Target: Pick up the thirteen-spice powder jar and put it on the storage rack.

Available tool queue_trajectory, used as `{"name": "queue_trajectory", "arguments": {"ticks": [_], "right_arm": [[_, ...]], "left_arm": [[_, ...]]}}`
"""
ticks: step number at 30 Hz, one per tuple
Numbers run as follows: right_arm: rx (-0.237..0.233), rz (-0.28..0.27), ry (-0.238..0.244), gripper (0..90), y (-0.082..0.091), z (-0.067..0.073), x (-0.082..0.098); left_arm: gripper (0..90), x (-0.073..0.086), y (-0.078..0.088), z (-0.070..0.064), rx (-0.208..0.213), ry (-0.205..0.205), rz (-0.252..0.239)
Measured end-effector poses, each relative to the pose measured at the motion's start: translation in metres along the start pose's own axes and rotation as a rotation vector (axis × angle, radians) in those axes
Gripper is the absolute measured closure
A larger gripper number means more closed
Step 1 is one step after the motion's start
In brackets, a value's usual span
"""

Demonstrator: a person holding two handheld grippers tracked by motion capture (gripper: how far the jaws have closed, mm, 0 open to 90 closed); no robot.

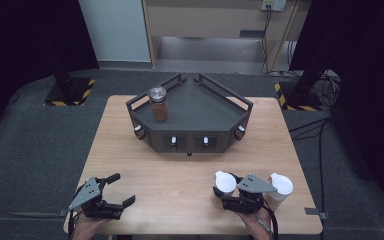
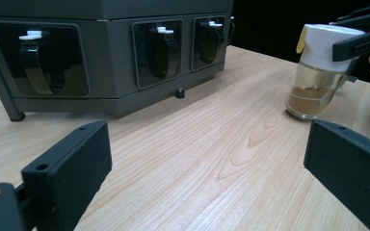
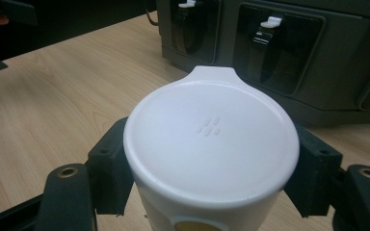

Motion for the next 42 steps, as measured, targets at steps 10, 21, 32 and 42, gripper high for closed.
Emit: {"name": "queue_trajectory", "arguments": {"ticks": [10, 21, 32, 42], "right_arm": [[-0.018, 0.003, 0.016, 30.6, 0.000, 0.002, -0.016], [-0.043, 0.004, 0.029, 30.6, -0.011, 0.003, -0.048], [-0.072, 0.017, 0.027, 30.7, -0.025, 0.002, -0.077], [-0.076, 0.027, 0.033, 30.7, -0.031, 0.000, -0.107]], "left_arm": [[1.8, 0.000, 0.000, 0.000, 0.002, -0.002, 0.000], [1.9, 0.000, 0.000, 0.000, 0.002, -0.006, 0.000], [1.9, -0.001, 0.000, -0.001, 0.002, -0.012, 0.001], [1.9, -0.001, -0.001, -0.001, 0.002, -0.015, 0.003]]}}
Point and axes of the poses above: each handheld gripper's, and its own axes: y roughly backward along the jaws, x roughly out of its underside, z roughly to its left, the point moved 1 cm from there along -y, roughly forward along the jaws, and after that the axes turned 14 degrees about -x, right-handed, at the moved point
